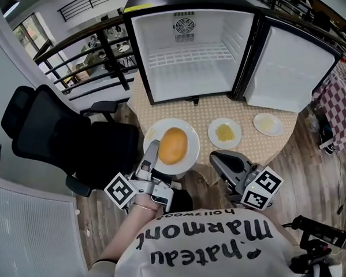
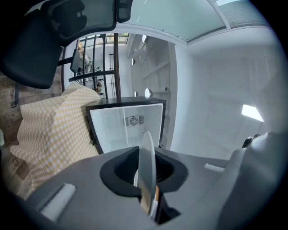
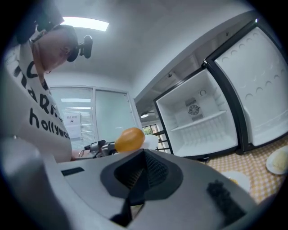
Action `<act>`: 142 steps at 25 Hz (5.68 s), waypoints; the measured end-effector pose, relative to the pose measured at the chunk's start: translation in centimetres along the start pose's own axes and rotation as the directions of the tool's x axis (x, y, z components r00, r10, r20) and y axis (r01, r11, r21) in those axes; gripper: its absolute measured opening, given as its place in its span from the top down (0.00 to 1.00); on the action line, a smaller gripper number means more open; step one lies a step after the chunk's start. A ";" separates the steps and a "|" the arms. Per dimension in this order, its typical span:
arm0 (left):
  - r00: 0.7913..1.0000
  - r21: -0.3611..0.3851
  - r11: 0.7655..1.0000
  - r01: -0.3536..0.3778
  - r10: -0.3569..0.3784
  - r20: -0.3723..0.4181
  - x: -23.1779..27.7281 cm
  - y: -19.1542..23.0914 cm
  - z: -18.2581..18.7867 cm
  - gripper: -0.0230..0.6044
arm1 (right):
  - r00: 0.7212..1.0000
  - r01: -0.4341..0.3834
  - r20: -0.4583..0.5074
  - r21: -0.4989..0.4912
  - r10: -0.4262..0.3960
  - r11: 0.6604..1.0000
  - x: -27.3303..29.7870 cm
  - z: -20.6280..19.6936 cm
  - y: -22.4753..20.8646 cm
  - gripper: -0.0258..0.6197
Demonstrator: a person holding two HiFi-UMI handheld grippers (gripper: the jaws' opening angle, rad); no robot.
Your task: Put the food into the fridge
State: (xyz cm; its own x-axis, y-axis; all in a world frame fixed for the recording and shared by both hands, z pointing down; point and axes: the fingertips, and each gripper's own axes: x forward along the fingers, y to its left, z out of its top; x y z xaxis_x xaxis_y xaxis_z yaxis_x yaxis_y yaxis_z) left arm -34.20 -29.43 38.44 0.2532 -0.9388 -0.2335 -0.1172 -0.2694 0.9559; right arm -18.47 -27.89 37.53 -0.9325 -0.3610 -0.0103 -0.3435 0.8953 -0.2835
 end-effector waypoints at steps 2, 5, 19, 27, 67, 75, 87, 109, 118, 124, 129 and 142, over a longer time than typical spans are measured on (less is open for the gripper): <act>1.000 -0.006 1.000 0.006 -0.006 0.009 1.6 0.8 1.1 0.89 | 0.999 0.037 -0.014 -0.033 -0.038 0.999 0.4 0.1 -1.1 0.94; 1.000 -0.036 0.999 0.019 -0.019 0.001 4.6 1.8 2.8 0.89 | 0.993 0.115 -0.017 -0.017 -0.115 0.993 1.1 -0.2 -3.7 0.94; 0.998 0.007 1.000 0.027 -0.026 -0.062 19.0 3.6 8.2 0.92 | 0.944 0.325 0.070 -0.015 -0.324 0.945 6.3 4.7 -11.3 0.94; 0.997 -0.124 0.991 -0.048 0.055 0.051 23.6 6.7 10.8 0.92 | 0.894 0.444 0.075 -0.015 -0.442 0.896 3.7 5.5 -13.1 0.94; 0.930 -0.311 0.949 -0.049 0.157 0.332 25.9 9.0 14.6 0.43 | 0.872 0.484 0.080 0.004 -0.482 0.875 0.6 5.2 -13.4 0.94; 0.914 -0.349 0.937 -0.025 0.163 0.371 26.6 9.0 14.7 0.28 | 0.874 0.480 0.075 0.016 -0.480 0.877 0.3 4.9 -13.2 0.94; 0.914 -0.349 0.936 0.049 0.099 0.395 28.2 7.8 15.2 0.18 | 0.864 0.498 0.074 0.025 -0.499 0.867 -0.7 4.6 -13.2 0.94; 0.930 -0.288 0.952 0.108 0.005 0.367 27.5 6.7 15.0 0.04 | 0.876 0.477 0.056 0.040 -0.478 0.878 -0.2 3.8 -12.4 0.94; 0.966 -0.291 0.946 0.143 -0.070 0.248 22.3 5.1 12.7 0.08 | 0.914 0.402 0.042 0.025 -0.403 0.915 1.2 3.7 -11.0 0.94; 0.974 -0.025 0.978 0.205 -0.202 0.107 17.0 2.3 10.7 0.33 | 0.940 0.331 0.079 0.006 -0.331 0.943 1.1 5.0 -9.9 0.94; 0.957 0.270 0.920 0.283 -0.289 -0.018 12.5 -2.4 8.3 0.73 | 0.964 0.252 0.092 -0.032 -0.248 0.967 0.9 5.9 -8.2 0.94; 0.931 0.810 0.489 0.324 -0.012 -0.365 4.1 -6.2 -4.4 0.96 | 0.988 0.145 0.052 -0.023 -0.143 0.989 -3.2 3.3 -3.5 0.94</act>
State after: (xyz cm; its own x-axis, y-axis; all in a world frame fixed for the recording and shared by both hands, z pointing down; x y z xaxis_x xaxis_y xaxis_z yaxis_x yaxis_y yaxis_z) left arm -28.19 -30.66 32.35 0.5877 -0.7924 -0.1637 -0.7532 -0.6097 0.2469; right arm -13.92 -30.77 35.40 -0.8666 -0.4987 -0.0192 -0.4774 0.8395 -0.2594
